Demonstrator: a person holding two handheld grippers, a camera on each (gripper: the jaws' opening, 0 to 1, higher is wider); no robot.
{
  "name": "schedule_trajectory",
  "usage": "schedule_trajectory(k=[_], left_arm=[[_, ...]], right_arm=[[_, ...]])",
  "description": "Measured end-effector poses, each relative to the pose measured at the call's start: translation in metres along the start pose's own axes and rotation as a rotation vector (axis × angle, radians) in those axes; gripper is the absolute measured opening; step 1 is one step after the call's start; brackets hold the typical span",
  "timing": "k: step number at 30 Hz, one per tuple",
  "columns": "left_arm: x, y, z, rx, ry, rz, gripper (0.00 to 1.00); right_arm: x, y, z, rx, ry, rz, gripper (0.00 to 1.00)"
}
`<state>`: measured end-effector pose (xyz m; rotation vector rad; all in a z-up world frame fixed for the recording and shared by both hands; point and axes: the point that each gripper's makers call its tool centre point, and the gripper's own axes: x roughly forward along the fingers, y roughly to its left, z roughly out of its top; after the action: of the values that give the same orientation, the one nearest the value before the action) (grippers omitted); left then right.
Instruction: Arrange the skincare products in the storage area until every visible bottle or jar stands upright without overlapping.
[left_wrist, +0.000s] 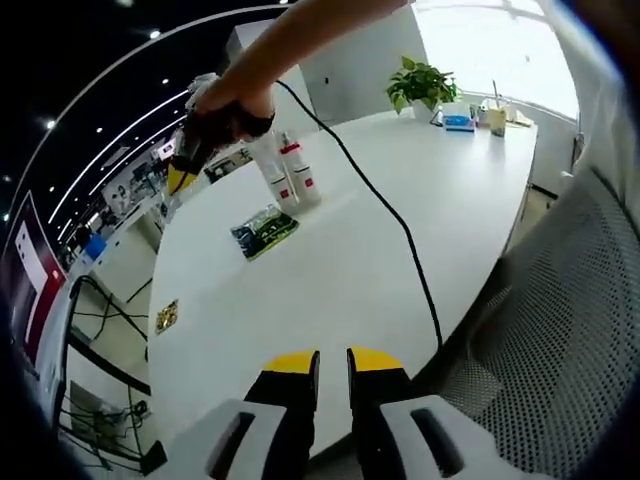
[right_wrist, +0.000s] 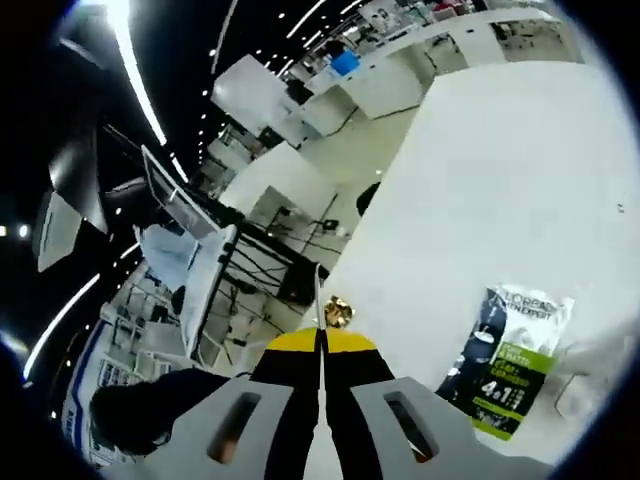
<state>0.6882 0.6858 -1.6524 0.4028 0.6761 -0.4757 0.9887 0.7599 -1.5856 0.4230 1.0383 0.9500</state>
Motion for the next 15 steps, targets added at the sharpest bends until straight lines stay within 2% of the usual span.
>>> schedule_trajectory(k=[2, 4, 6, 10, 12, 15], left_arm=[[0.000, -0.001, 0.000, 0.002, 0.003, -0.003, 0.12], [0.000, -0.001, -0.001, 0.002, 0.009, -0.004, 0.12], [0.000, -0.001, -0.001, -0.001, 0.009, 0.000, 0.12], [0.000, 0.000, 0.000, 0.000, 0.004, 0.005, 0.12], [0.000, 0.000, -0.002, 0.000, 0.011, 0.004, 0.12], [0.000, 0.000, -0.003, -0.001, 0.016, 0.005, 0.12]], right_arm=[[0.007, -0.008, -0.006, 0.027, 0.006, -0.025, 0.00], [0.015, -0.020, -0.003, 0.080, -0.040, -0.057, 0.00], [0.021, -0.034, -0.006, 0.079, -0.037, -0.097, 0.00], [0.026, -0.056, -0.007, 0.164, -0.065, -0.145, 0.00], [0.031, -0.073, -0.009, 0.162, -0.049, -0.178, 0.00], [0.037, -0.087, -0.017, 0.179, -0.036, -0.207, 0.00]])
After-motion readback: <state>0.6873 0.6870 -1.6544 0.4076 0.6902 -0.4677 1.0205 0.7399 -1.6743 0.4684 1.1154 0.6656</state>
